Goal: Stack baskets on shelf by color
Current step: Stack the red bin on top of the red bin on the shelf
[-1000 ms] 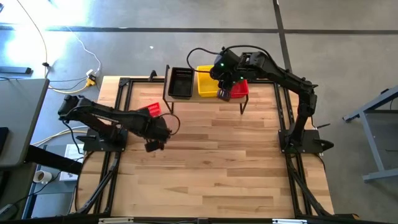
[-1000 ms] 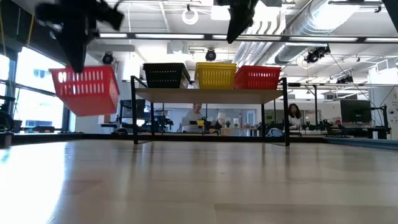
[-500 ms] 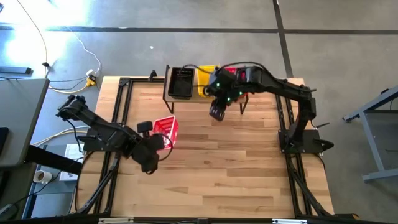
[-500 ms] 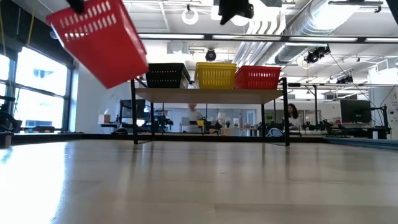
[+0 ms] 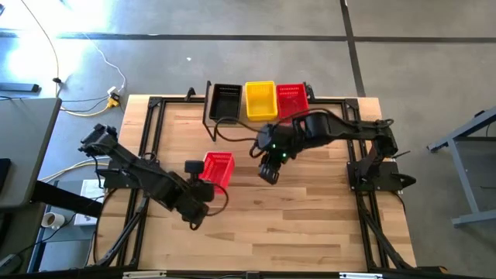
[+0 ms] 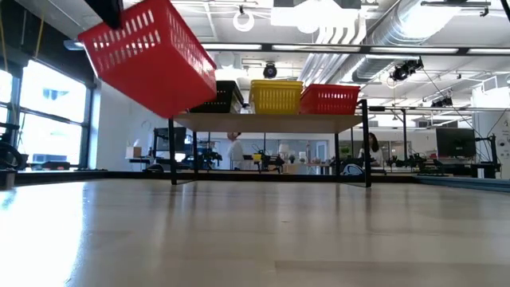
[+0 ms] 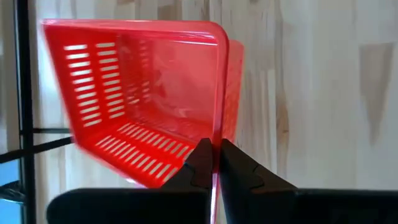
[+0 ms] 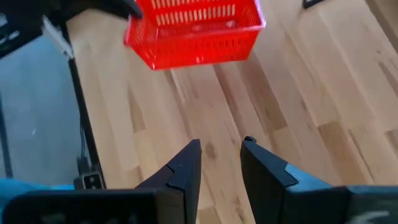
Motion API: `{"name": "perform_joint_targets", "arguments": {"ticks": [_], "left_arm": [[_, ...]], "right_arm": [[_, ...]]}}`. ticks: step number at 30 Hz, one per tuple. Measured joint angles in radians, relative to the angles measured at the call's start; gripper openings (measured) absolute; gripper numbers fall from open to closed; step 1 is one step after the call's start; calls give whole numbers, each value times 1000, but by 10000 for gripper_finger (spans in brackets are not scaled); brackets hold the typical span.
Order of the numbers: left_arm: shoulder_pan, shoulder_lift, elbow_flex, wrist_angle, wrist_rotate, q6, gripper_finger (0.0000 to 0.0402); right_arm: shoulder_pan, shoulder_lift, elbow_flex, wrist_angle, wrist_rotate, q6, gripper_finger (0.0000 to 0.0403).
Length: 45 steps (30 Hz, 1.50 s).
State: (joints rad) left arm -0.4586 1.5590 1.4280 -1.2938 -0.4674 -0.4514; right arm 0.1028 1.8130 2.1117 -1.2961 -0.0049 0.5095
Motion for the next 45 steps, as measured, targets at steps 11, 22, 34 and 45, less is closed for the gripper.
{"name": "perform_joint_targets", "arguments": {"ticks": [11, 22, 34, 45], "left_arm": [[-17, 224, 168, -208, -208, -25, 0], [-40, 271, 197, -276, -284, -42, 0], [-67, 270, 197, -277, -356, 28, 0], [-52, 270, 197, -277, -389, 89, 0]], "right_arm": [[87, 4, 0, 71, 212, 232, 99], [69, 56, 0, 112, 288, 453, 99], [14, 102, 0, 154, 196, 568, 99], [8, 145, 0, 175, 155, 628, 99]]}}
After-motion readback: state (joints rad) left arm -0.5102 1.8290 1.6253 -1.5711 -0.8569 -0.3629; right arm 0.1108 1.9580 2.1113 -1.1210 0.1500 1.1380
